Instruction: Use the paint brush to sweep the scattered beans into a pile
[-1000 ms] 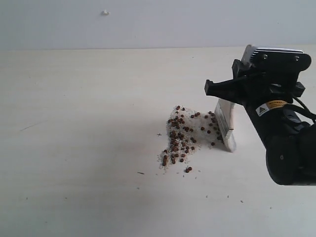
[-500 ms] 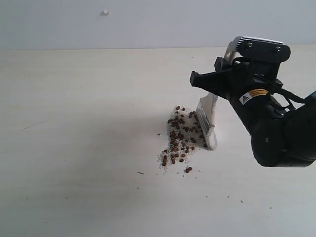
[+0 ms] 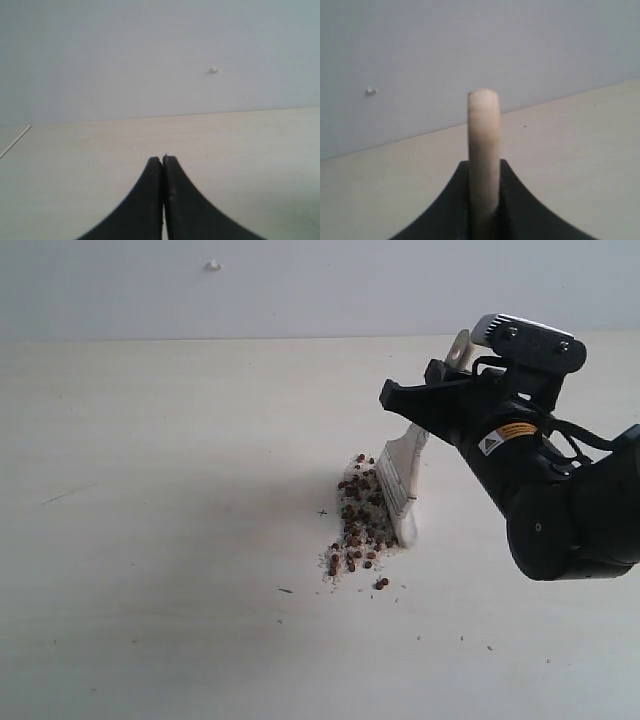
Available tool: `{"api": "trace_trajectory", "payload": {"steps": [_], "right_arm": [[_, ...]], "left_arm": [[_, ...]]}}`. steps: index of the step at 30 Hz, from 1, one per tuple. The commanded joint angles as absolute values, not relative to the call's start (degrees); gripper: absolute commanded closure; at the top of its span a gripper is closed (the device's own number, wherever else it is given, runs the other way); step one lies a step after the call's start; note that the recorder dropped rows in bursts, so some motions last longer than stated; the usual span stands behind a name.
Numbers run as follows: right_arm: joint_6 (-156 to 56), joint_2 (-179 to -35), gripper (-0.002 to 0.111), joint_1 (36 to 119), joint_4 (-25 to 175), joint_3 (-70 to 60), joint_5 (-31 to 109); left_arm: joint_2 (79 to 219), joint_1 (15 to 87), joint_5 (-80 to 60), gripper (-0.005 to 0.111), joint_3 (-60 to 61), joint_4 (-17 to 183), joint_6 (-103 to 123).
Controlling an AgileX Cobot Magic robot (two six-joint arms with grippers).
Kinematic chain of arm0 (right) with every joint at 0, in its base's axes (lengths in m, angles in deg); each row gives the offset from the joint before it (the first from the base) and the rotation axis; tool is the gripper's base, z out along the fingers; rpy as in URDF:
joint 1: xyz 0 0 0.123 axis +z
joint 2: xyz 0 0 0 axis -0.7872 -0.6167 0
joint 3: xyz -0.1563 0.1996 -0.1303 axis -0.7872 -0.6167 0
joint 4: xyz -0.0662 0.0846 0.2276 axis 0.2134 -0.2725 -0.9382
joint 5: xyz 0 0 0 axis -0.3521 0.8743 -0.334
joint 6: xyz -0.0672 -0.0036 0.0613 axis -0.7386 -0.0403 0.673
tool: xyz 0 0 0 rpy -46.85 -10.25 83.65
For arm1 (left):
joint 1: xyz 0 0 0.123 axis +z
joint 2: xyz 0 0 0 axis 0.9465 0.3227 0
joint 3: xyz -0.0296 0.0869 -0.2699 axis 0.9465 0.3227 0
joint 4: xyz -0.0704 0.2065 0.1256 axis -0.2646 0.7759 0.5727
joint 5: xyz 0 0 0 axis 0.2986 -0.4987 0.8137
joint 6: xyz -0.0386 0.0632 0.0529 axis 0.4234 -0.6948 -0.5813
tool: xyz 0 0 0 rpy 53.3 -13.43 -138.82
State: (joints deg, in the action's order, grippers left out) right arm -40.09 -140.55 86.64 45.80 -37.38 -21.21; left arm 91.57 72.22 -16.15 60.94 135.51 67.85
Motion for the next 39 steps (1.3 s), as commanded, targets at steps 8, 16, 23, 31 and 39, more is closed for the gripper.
{"api": "trace_trajectory", "payload": {"steps": [8,16,23,31,39], "right_arm": [[-46.6,-140.9,0.108,86.5,46.3,-37.3,-22.0],[-48.5,-138.8,0.108,86.5,46.3,-37.3,-23.5],[-53.4,-133.7,0.108,86.5,46.2,-37.3,-20.6],[-63.6,-131.7,0.108,86.5,38.3,-37.3,-20.9],[-67.4,-136.2,0.108,86.5,36.3,-35.5,-25.0]], "left_arm": [[91.3,72.3,-15.9,0.107,61.1,135.3,67.8],[91.3,72.3,-15.9,0.107,61.1,135.3,67.8],[91.3,72.3,-15.9,0.107,61.1,135.3,67.8],[91.3,72.3,-15.9,0.107,61.1,135.3,67.8],[91.3,72.3,-15.9,0.107,61.1,135.3,67.8]]}}
